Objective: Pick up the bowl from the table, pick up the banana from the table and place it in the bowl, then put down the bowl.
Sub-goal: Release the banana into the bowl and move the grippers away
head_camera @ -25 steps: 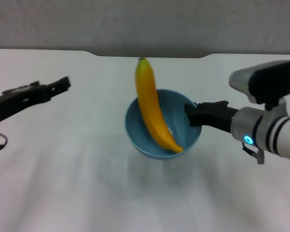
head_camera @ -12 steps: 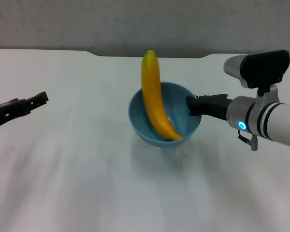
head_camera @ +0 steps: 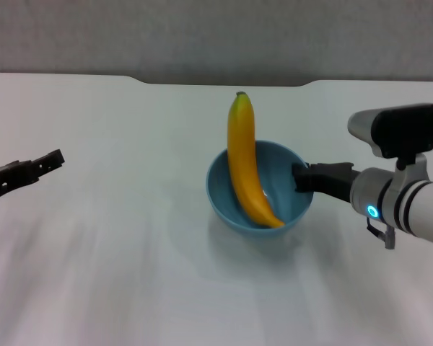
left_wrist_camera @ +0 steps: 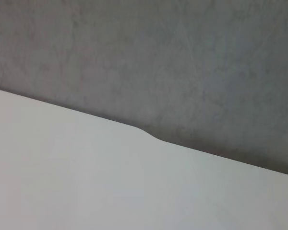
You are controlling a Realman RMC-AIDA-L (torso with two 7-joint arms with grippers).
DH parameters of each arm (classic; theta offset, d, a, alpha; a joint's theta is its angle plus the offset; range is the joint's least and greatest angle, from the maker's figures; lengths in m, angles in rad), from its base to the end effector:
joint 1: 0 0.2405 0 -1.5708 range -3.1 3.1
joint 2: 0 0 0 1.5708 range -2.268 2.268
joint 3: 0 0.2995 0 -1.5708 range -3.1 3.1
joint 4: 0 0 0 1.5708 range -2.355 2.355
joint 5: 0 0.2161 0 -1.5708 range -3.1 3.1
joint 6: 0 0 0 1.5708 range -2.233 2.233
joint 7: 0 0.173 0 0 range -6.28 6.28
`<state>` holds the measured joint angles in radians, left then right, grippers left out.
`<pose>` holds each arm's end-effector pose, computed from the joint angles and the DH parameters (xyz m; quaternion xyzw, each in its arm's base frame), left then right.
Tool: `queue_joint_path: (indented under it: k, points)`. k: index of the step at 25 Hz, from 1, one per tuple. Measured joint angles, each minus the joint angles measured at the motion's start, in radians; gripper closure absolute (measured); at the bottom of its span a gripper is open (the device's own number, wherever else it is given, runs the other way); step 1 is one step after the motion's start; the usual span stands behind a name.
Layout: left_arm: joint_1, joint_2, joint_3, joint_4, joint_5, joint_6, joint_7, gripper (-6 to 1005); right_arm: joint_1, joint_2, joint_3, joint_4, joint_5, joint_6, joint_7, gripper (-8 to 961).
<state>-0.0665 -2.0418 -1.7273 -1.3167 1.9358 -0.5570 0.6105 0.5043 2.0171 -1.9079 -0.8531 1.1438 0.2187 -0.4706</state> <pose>-0.3381 0.3755 0.0213 -0.7010 -0.5119 -0.2290 0.4406 0.2765 0.4413 -0.1157 -0.8140 0.4190 0.1188 0.3844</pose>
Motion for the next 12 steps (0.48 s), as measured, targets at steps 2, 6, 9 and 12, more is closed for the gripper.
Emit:
queue_joint_path:
  k: [2,6,9,12]
  points:
    - [0.001,0.0,0.0,0.002,0.0,0.001,0.0,117,-0.008,0.0,-0.006,-0.001,0.003,-0.001,0.001,908]
    - [0.002,0.0,0.0,0.009,0.0,0.003,0.0,117,-0.024,-0.002,-0.022,-0.001,0.031,-0.001,-0.003,908]
    - [0.002,0.0,0.0,0.019,0.0,0.004,0.003,117,-0.036,-0.004,-0.023,0.001,0.035,-0.006,-0.005,908]
    - [0.002,-0.001,0.0,0.028,0.0,0.005,0.012,117,-0.038,-0.005,-0.023,0.005,0.036,-0.009,-0.005,907]
